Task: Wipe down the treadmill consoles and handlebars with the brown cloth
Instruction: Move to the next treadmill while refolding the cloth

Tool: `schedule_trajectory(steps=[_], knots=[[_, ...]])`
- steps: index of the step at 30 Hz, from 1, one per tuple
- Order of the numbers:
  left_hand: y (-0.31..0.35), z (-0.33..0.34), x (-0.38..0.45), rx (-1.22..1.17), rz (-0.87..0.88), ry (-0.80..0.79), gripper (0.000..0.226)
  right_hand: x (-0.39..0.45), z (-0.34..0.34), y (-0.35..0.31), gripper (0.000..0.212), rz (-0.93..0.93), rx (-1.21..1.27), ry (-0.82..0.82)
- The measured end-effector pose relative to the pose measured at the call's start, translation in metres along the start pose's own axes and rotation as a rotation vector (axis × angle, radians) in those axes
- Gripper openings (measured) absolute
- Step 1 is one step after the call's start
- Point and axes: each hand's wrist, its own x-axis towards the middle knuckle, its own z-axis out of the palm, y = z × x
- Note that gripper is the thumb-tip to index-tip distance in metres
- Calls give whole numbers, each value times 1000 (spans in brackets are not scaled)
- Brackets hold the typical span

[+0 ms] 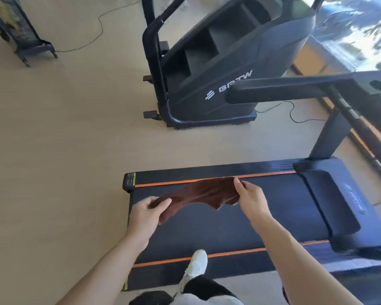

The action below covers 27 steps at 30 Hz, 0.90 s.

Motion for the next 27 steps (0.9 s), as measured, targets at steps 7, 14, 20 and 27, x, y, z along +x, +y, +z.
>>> schedule_trajectory(steps=[7, 14, 20, 27], knots=[[83, 52, 67, 213, 176, -26, 28, 39, -27, -14, 18, 9, 159, 387], [154, 115, 117, 419, 306, -383, 32, 32, -73, -9, 18, 166, 124, 561], [171, 178, 122, 550, 414, -612, 31, -1, -61, 12, 33, 284, 196, 722], [141, 238, 28, 663, 537, -1096, 27, -47, -22, -4, 22, 249, 612, 1017]])
